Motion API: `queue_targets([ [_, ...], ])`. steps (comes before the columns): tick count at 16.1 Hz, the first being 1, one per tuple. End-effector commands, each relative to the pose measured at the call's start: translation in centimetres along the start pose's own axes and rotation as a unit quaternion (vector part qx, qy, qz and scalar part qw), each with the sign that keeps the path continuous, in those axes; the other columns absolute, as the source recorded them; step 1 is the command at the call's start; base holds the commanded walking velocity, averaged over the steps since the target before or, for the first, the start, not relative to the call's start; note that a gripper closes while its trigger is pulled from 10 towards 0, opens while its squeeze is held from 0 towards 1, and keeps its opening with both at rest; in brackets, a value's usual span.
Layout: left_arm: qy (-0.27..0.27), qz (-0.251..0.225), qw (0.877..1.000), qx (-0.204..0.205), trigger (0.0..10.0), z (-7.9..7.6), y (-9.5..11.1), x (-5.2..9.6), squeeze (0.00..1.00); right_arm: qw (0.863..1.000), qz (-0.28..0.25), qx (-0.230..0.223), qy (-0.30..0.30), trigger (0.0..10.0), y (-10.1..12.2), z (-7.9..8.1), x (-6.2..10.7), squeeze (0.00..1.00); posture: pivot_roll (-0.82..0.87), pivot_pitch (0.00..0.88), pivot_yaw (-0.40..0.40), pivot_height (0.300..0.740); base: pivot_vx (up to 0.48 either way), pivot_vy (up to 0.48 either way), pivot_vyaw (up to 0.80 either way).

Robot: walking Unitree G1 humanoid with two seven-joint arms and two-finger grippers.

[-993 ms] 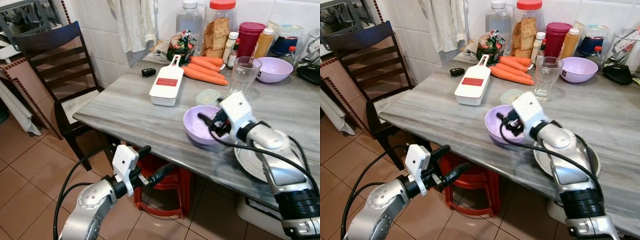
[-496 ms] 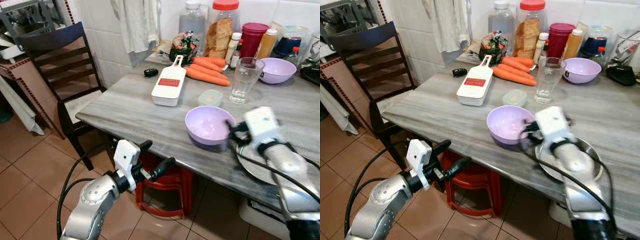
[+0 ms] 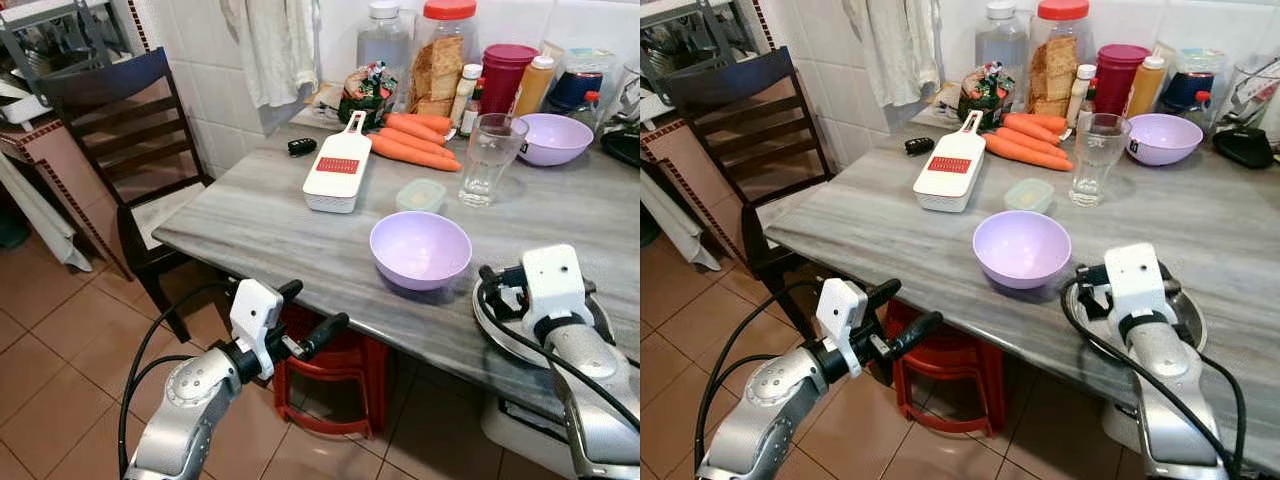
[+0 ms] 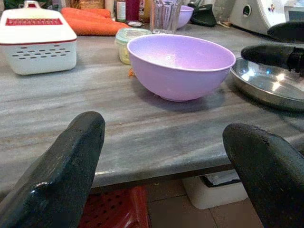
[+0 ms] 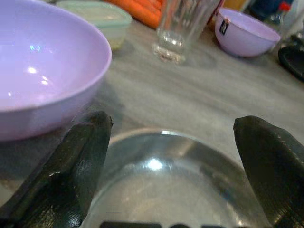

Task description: Setting the table

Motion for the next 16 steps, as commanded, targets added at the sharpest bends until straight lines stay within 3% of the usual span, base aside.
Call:
queue_targets([
  [1, 0.006, 0.001, 1.000, -0.006, 10.0, 0.2, -0.1, 0.1, 0.00, 1.000, 0.021, -0.012, -0.004, 10.0, -0.7, 0.0, 0.3, 1.00, -0.16, 0.036, 0.088, 0.740, 0.000, 0.000, 0.00],
  [10, -0.022, 0.009, 1.000, 0.005, 10.0, -0.2, 0.0, 0.2, 0.00, 0.994, 0.101, -0.040, 0.023, 10.0, -3.6, 1.3, 0.6, 1.00, -0.15, 0.032, 0.092, 0.740, 0.000, 0.000, 0.00],
  [16, -0.022, 0.012, 1.000, 0.004, 10.0, -0.2, -0.1, 0.2, 0.00, 0.992, 0.105, -0.055, 0.031, 10.0, -3.5, 1.6, 0.3, 1.00, -0.15, 0.035, 0.092, 0.740, 0.000, 0.000, 0.00],
])
Point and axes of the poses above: a point about 5 cm out from each wrist's last joint towards the gripper, its own x axis pointing back from the gripper into the wrist, its own y axis along the axis of the wrist's last joint, z = x × y, the point moved 3 cm from there along -x, pointing out of the wrist towards the gripper, and after that the axes turned 15 degrees about x, right-handed, at the moved point
